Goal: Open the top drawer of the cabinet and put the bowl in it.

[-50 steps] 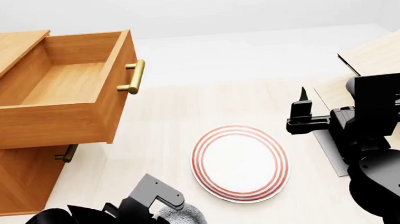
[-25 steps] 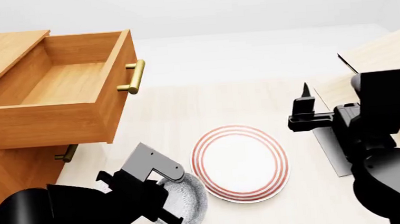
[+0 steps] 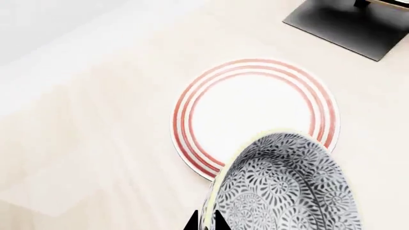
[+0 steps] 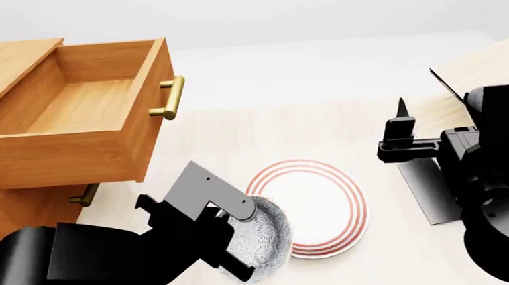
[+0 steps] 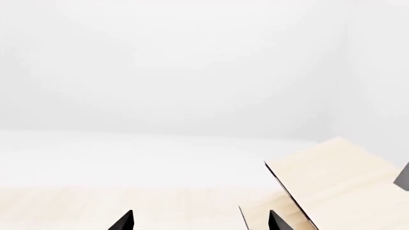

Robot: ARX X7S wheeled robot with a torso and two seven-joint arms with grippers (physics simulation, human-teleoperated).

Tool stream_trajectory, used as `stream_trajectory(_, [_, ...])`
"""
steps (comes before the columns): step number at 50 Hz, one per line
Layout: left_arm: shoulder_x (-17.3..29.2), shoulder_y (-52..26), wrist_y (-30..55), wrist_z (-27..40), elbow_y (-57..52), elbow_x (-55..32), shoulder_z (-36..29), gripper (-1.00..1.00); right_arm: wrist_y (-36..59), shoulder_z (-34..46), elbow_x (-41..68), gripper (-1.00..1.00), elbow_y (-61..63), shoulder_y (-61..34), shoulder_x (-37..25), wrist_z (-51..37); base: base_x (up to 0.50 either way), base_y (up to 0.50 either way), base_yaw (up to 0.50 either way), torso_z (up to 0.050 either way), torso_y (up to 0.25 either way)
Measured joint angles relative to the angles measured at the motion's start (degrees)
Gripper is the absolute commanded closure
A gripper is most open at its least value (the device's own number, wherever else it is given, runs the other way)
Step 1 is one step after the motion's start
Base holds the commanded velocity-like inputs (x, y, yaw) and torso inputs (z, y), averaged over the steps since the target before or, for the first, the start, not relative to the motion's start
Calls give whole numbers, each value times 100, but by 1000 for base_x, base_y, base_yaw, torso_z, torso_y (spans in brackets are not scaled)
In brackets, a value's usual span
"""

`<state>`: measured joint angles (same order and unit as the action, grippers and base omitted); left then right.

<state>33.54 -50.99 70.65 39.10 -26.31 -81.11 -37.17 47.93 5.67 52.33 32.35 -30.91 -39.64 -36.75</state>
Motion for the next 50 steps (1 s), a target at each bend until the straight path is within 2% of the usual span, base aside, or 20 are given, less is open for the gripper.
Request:
stream_trajectory(16, [-374, -761, -21, 458, -86, -703, 275, 100, 230, -496, 518, -100, 485, 27, -275, -384, 0, 0, 0, 0, 0])
stream_trajectory(34, [-574, -2359, -192, 1099, 385, -1692, 823, 100, 349, -575, 743, -100, 671, -81, -330, -547, 0, 0, 0, 0, 0])
stream_trajectory(42, [-663, -3022, -280, 1221, 848, -1746, 955, 100, 352, -539, 753, -100, 675, -105, -316, -549, 0, 0, 0, 0, 0])
stream_trajectory(50, [-740, -3584, -441, 1205, 1489, -1448, 1033, 100, 328, -511, 737, -100, 664, -97, -306, -527, 0, 0, 0, 0, 0])
